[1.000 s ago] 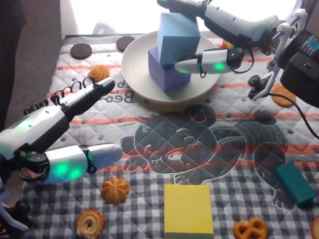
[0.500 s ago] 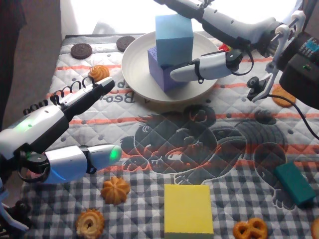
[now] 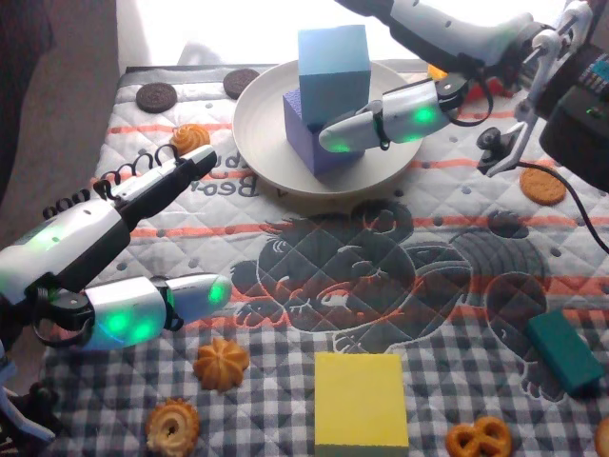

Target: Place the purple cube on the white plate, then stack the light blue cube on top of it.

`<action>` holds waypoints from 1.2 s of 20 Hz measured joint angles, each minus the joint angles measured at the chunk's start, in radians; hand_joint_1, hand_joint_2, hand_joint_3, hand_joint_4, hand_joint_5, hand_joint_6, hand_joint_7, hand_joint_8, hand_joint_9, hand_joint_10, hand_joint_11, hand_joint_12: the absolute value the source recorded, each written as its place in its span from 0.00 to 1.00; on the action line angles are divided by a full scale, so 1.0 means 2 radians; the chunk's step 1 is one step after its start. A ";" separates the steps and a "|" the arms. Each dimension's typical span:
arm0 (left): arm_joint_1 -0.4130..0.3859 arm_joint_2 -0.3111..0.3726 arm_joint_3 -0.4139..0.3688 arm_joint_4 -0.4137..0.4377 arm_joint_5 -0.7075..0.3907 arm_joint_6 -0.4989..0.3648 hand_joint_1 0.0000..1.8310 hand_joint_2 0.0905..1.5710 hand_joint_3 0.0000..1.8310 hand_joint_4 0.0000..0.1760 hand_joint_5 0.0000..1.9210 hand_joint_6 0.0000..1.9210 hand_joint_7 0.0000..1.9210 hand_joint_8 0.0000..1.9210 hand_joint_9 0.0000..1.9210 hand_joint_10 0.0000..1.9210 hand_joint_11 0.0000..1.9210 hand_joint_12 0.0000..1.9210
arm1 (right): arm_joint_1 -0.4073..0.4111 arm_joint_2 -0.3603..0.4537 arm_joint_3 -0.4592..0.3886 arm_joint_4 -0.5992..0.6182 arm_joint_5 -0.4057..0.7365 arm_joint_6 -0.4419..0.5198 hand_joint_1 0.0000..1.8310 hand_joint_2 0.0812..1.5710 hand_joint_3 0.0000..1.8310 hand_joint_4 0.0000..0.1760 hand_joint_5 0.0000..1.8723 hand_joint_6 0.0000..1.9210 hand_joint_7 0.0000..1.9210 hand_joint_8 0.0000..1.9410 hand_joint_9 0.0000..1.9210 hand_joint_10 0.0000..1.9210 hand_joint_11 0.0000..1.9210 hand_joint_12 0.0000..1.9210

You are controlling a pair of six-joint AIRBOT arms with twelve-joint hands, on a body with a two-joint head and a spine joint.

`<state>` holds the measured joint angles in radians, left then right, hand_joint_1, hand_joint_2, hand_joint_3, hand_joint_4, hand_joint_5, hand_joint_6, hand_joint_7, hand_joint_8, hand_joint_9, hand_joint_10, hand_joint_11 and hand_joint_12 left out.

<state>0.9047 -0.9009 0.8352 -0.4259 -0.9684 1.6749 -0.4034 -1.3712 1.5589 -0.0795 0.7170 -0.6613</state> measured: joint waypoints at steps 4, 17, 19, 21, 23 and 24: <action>0.004 0.010 -0.001 0.004 -0.006 -0.012 0.25 0.66 0.00 1.00 0.01 0.00 0.00 0.00 0.00 0.00 0.00 0.00 | 0.000 0.056 -0.041 -0.002 0.007 -0.039 0.35 0.46 0.00 1.00 0.00 0.00 0.00 0.00 0.00 0.00 0.00 0.00; 0.070 0.116 -0.030 0.045 -0.157 -0.161 0.28 0.64 0.00 0.97 0.00 0.00 0.00 0.00 0.00 0.00 0.00 0.00 | -0.273 0.268 -0.237 0.125 0.286 -0.077 0.33 0.44 0.00 1.00 0.00 0.00 0.00 0.00 0.00 0.00 0.00 0.00; 0.091 0.119 -0.030 0.047 -0.191 -0.200 0.28 0.63 0.00 1.00 0.00 0.00 0.00 0.00 0.00 0.00 0.00 0.00 | -0.340 0.280 -0.266 0.164 0.350 -0.077 0.35 0.47 0.00 1.00 0.00 0.00 0.00 0.00 0.00 0.00 0.00 0.00; 0.107 0.119 -0.029 0.050 -0.216 -0.235 0.32 0.61 0.00 1.00 0.00 0.00 0.00 0.00 0.00 0.00 0.00 0.00 | -0.401 0.291 -0.292 0.186 0.399 -0.077 0.35 0.50 0.01 1.00 0.00 0.00 0.00 0.00 0.00 0.00 0.00 0.00; 0.117 0.118 -0.023 0.045 -0.236 -0.259 0.31 0.60 0.00 1.00 0.00 0.00 0.00 0.00 0.00 0.00 0.00 0.00 | -0.455 0.294 -0.303 0.209 0.440 -0.060 0.32 0.53 0.02 1.00 0.00 0.00 0.00 0.00 0.00 0.00 0.00 0.00; 0.117 0.114 -0.018 0.038 -0.242 -0.268 0.31 0.60 0.00 1.00 0.00 0.00 0.00 0.00 0.00 0.00 0.00 0.00 | -0.465 0.294 -0.302 0.222 0.447 -0.047 0.32 0.53 0.02 1.00 0.00 0.00 0.00 0.00 0.00 0.00 0.00 0.00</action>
<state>1.1385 -0.6727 0.7998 -0.3500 -1.4525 1.1389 -1.3338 -0.7826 0.9546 0.3645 1.6115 -0.7563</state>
